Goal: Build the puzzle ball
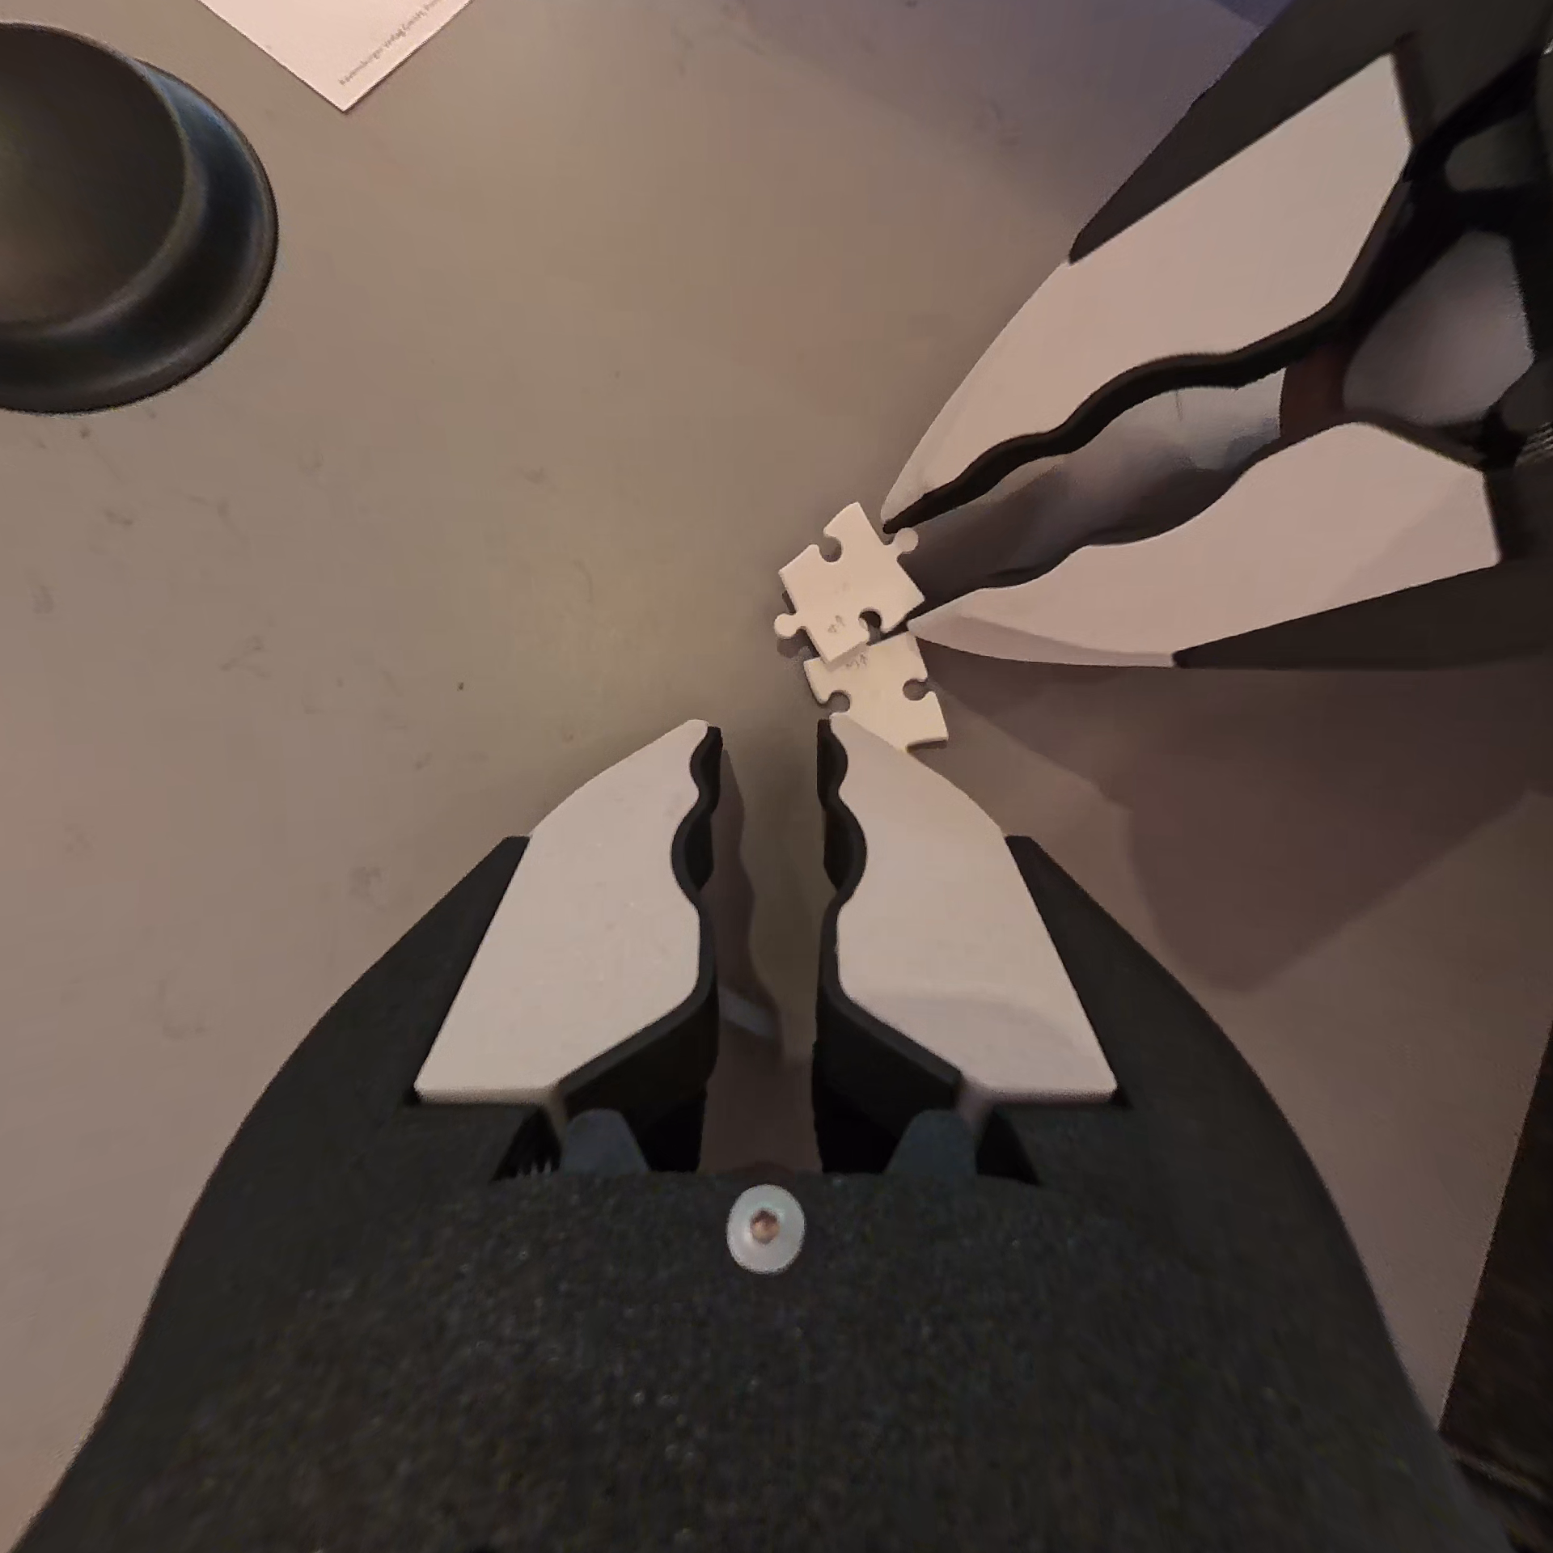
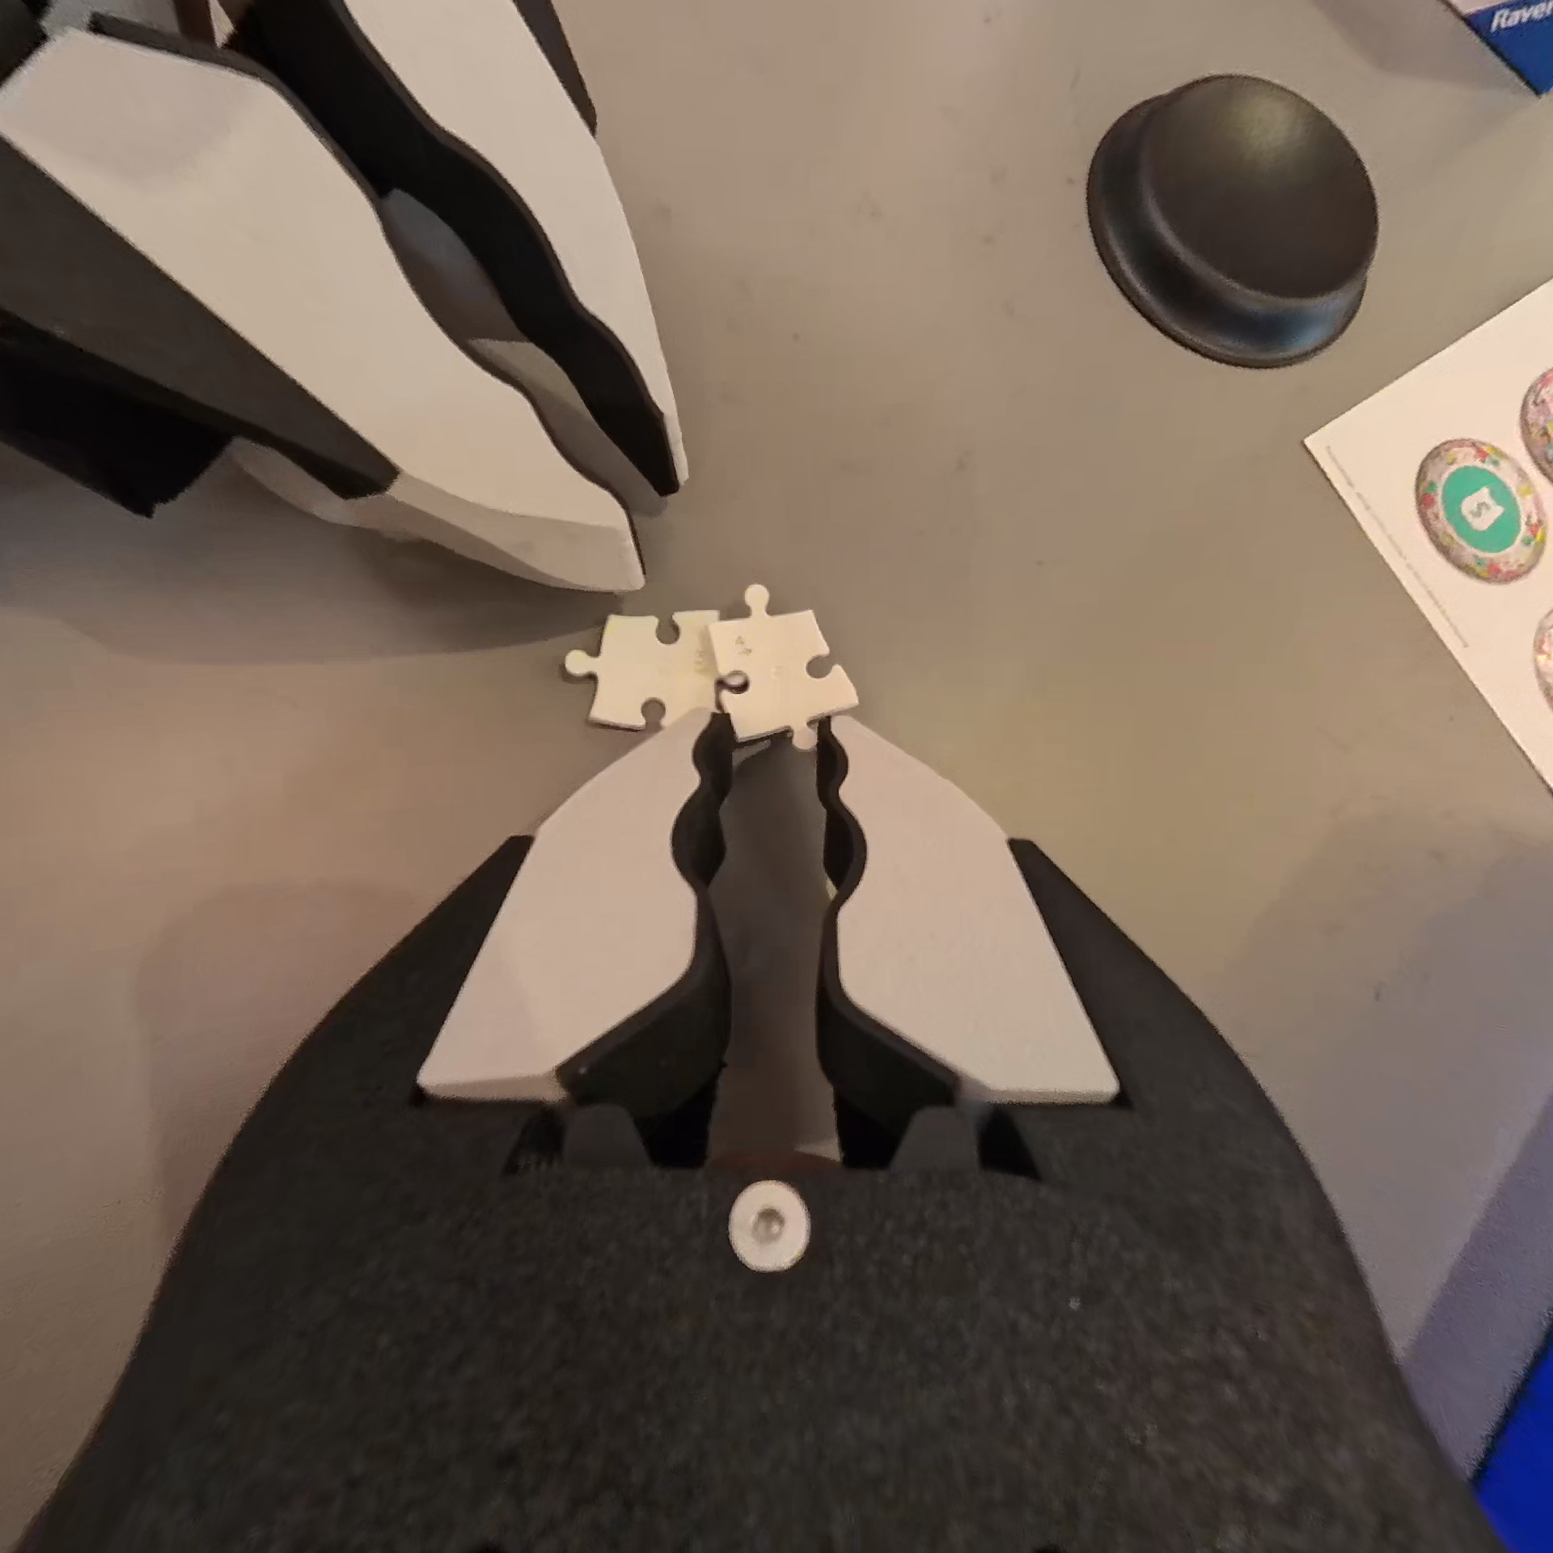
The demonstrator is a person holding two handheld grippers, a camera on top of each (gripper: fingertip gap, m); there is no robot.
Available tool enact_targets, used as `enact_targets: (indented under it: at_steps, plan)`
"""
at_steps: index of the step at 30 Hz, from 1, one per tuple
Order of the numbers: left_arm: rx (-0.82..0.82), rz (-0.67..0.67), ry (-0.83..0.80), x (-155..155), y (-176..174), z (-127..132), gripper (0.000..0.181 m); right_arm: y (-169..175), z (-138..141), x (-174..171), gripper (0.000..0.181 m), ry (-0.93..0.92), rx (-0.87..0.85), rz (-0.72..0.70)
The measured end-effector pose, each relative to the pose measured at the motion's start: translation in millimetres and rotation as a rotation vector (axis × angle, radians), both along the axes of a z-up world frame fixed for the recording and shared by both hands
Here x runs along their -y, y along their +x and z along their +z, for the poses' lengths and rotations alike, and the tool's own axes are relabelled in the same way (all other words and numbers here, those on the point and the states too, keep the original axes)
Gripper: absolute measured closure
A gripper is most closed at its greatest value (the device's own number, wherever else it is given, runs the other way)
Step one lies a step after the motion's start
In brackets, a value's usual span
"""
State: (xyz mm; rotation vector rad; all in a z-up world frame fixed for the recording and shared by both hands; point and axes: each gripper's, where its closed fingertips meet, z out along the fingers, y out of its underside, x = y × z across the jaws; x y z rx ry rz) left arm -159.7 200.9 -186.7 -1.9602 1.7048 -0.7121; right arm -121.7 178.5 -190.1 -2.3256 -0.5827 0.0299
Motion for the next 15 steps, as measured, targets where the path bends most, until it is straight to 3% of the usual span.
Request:
enact_targets:
  at_steps: [15]
  plan:
    - [-0.002, -0.004, 0.019, 2.0, 9.1, 0.3, 0.159, -1.0, -2.8, 0.3, 0.161, -0.03, -0.045, -0.044]
